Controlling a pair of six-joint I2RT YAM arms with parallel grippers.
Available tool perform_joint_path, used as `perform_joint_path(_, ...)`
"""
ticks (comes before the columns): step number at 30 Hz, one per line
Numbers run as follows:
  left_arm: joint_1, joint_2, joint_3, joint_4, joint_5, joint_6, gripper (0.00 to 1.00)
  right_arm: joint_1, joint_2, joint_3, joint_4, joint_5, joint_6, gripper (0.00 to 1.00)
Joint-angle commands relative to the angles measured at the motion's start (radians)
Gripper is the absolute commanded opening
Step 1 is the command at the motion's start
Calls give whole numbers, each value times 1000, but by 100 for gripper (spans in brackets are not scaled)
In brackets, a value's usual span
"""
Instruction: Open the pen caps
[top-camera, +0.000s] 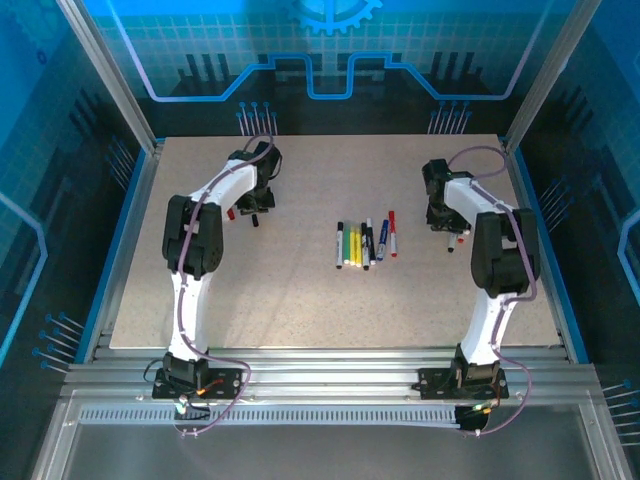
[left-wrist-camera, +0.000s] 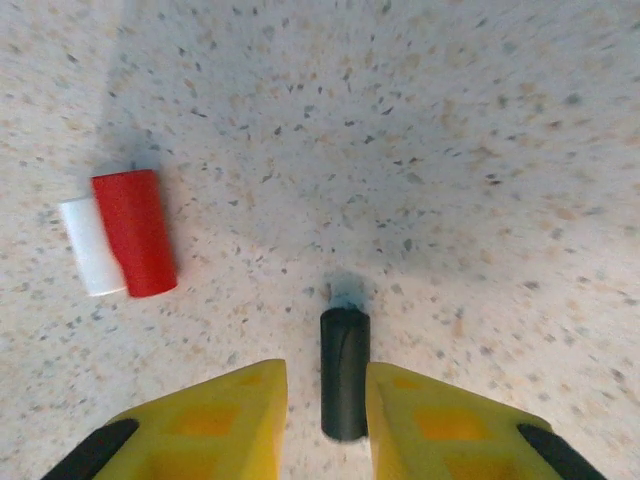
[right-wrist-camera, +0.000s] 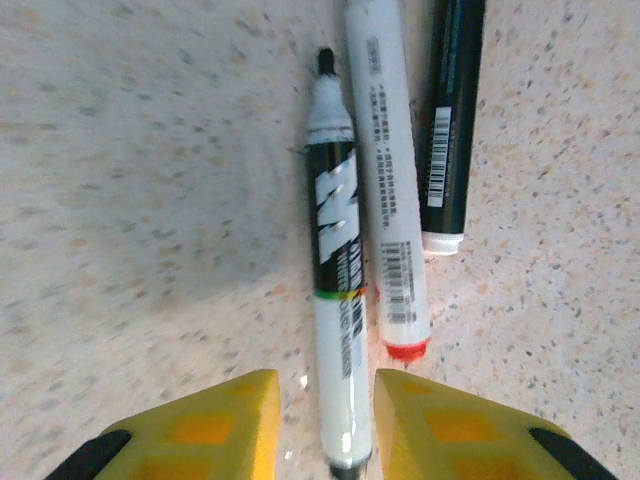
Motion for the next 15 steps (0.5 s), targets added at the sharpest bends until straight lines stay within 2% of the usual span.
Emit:
perform_joint_path(1, -41, -115, -9, -10, 0, -29, 30, 55, -118, -29, 16, -11, -1, 33)
perform_joint_path(3, -70, -148, -26, 9, 15, -38, 37, 86, -191, -89, 70, -57, -18, 38)
perform_joint_path(5, -112, -184, -57, 60, 76, -53, 40, 125, -286, -195, 184, -152, -35, 44)
perform_joint_path(9, -188, -217, -103, 155, 214, -107, 40, 180, -426, -364, 328, -333, 27, 46)
perform_joint_path(15, -282, -150, -59, 185, 276, -136, 40, 286, -459, -455, 344, -366, 121, 47)
